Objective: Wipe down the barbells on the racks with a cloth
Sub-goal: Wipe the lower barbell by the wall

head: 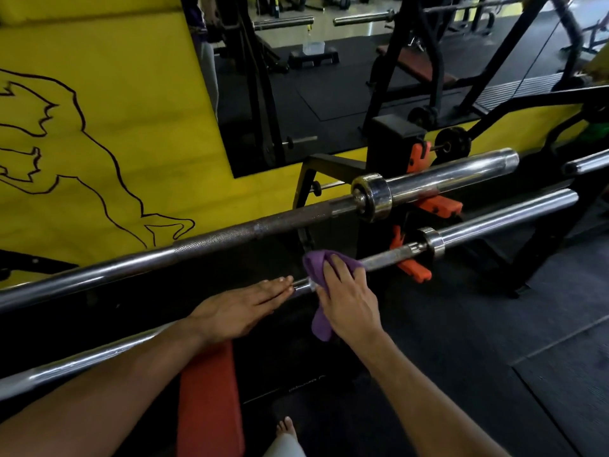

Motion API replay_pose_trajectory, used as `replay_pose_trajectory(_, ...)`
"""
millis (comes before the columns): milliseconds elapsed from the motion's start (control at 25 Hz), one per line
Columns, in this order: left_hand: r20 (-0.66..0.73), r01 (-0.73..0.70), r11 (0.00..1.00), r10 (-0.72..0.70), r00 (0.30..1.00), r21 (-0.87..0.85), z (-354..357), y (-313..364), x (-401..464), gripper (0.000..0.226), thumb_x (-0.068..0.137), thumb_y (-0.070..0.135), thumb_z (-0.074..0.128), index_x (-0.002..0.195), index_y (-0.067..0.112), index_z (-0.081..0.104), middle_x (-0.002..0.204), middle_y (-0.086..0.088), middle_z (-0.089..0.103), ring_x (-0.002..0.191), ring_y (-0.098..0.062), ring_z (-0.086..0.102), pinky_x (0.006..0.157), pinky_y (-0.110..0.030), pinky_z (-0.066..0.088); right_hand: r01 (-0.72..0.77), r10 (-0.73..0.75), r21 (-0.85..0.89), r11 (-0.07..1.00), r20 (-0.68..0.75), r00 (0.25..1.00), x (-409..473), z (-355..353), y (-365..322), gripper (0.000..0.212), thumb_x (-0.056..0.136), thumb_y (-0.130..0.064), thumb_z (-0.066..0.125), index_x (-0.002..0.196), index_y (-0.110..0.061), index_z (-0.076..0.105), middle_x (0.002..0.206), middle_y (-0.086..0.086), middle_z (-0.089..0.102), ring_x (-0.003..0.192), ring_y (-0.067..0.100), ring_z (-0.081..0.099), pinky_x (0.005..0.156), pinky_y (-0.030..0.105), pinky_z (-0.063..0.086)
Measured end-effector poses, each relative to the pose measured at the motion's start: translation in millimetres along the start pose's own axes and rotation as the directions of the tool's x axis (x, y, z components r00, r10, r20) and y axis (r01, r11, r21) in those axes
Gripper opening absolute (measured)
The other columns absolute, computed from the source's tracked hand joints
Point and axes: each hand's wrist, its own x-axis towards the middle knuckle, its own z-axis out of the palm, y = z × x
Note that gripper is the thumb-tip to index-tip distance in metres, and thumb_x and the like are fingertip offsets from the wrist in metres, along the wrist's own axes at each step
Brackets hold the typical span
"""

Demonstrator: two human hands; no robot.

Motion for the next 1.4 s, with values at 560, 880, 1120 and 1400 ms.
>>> replay_pose_trajectory(560, 0.03, -0.105, 0.976, 0.101, 0.994, 0.19, 2, -3, 2, 0.077, 0.092, 0.016, 0.04, 0.161, 0.009, 0.007, 0.169, -0.012, 0.001, 0.156, -0.022, -0.005, 0.124, -0.038, 0.001, -0.054, 0.054, 0.0, 0.999, -0.006, 0.999, 10, -32, 68, 0.043, 0.1, -0.042, 0.047, 0.139, -0.025, 0.047, 0.142, -0.006, 0.046, 0.126, 0.022, 0.047, 0.088, 0.039, 0.055)
replay_pose_trajectory(880, 0.039, -0.099, 0.982, 0.094, 0.995, 0.161, 3, -2, 3, 0.096, 0.083, 0.008, 0.062, 0.162, 0.01, 0.007, 0.17, -0.011, -0.001, 0.156, -0.02, -0.003, 0.123, -0.037, 0.004, -0.329, 0.338, 0.113, 0.937, -0.065, 0.939, 30, -32, 72, 0.032, 0.103, -0.038, 0.049, 0.128, -0.018, 0.049, 0.13, 0.004, 0.051, 0.121, 0.035, 0.051, 0.085, 0.044, 0.051)
replay_pose_trajectory(1120, 0.06, -0.102, 0.988, 0.096, 0.994, 0.12, 4, -5, 3, 0.079, 0.09, 0.011, 0.036, 0.162, 0.012, 0.003, 0.169, -0.008, -0.002, 0.156, -0.018, -0.008, 0.124, -0.032, -0.002, -0.185, 0.185, 0.141, 0.973, 0.014, 0.983, 14, -17, 7, 0.036, 0.098, -0.029, 0.053, 0.132, -0.019, 0.049, 0.131, 0.0, 0.052, 0.118, 0.03, 0.048, 0.085, 0.043, 0.056)
replay_pose_trajectory(1400, 0.07, -0.1, 0.988, 0.092, 0.993, 0.116, 7, -7, 5, 0.078, 0.091, 0.012, 0.038, 0.162, 0.013, 0.006, 0.169, -0.01, 0.005, 0.155, -0.017, -0.008, 0.124, -0.031, -0.007, 0.021, -0.046, 0.228, 0.973, 0.109, 0.993, -15, -5, -11, 0.064, 0.096, -0.027, 0.061, 0.152, -0.025, 0.029, 0.156, -0.005, 0.032, 0.136, 0.024, 0.035, 0.104, 0.04, 0.048)
